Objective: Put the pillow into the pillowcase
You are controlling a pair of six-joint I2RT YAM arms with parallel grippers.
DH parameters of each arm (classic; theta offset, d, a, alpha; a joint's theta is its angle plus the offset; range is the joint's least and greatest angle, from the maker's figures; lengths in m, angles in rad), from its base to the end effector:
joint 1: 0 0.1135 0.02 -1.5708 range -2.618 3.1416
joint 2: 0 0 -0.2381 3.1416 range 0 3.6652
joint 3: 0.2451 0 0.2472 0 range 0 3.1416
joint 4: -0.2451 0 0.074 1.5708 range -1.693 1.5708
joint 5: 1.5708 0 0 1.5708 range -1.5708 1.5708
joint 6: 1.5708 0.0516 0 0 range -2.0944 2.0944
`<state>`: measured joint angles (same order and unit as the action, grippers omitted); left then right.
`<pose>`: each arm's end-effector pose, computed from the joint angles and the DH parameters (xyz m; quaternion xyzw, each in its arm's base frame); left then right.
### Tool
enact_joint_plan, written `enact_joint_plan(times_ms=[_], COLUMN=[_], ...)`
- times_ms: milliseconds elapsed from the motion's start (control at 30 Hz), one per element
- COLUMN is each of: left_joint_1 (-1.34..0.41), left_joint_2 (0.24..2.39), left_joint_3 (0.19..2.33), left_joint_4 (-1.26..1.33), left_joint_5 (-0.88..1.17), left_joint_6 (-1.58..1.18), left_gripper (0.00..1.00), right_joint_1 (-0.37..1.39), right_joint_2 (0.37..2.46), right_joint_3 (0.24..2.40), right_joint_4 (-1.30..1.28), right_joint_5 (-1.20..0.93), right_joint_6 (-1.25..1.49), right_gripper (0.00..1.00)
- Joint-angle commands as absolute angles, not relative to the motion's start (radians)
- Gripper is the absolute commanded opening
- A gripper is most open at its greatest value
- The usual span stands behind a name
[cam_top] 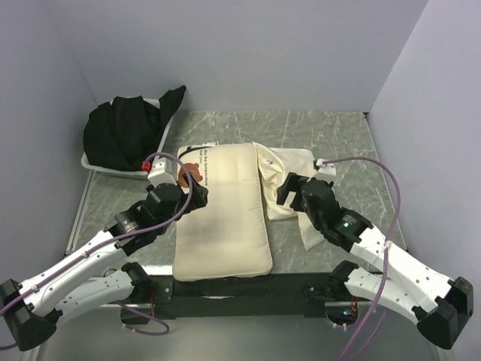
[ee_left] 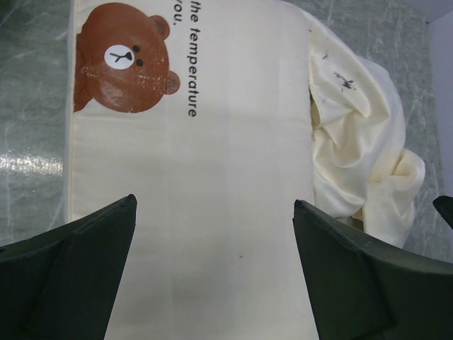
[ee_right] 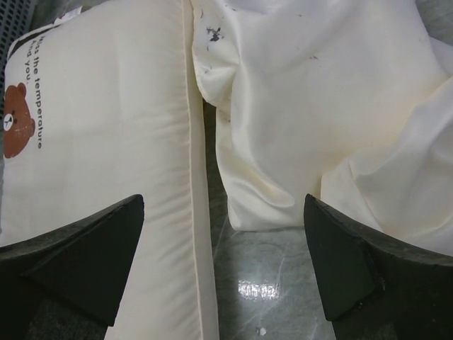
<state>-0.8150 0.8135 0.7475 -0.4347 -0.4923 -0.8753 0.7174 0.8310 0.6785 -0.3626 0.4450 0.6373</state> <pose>0.1580 -0.1321 0.2732 -0.1493 0.8302 -0.2308 0.4850 0.1733 0.1217 0.2528 0.0773 0.8464 0.1593 0.5023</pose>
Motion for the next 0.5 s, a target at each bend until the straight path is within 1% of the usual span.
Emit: enact_joint_plan(times_ms=[0, 67, 167, 333, 467], left_joint_1=[-0.815, -0.815, -0.815, -0.793, -0.746], left_joint_2=[0.813, 0.816, 0.805, 0.805, 0.827], left_joint_3=[0.736, 0.726, 0.692, 0.644, 0.549], left_joint_4=[-0.495, -0.544, -0.589, -0.569, -0.482], left_joint_5=[-0.560, -0.601, -0.647, -0.618, -0.556], left_joint_6=[-0.945, -1.003, -1.094, -1.146, -1.132], left_gripper=[0.97, 0.97, 0.97, 0.97, 0.97], right_joint_1=[0.716, 0.706, 0.680, 0.678, 0.678], right_joint_2=[0.900, 0.936, 1.066, 1.183, 1.253], right_joint_3=[0.706, 0.722, 0.770, 0.790, 0.776], right_joint_4=[-0.259, -0.238, -0.224, -0.195, -0.193], right_joint_5=[0.428, 0.404, 0.330, 0.230, 0.261], right_joint_6=[0.574, 0.545, 0.528, 0.549, 0.590], right_gripper=[1.00, 1.00, 1.00, 1.00, 1.00])
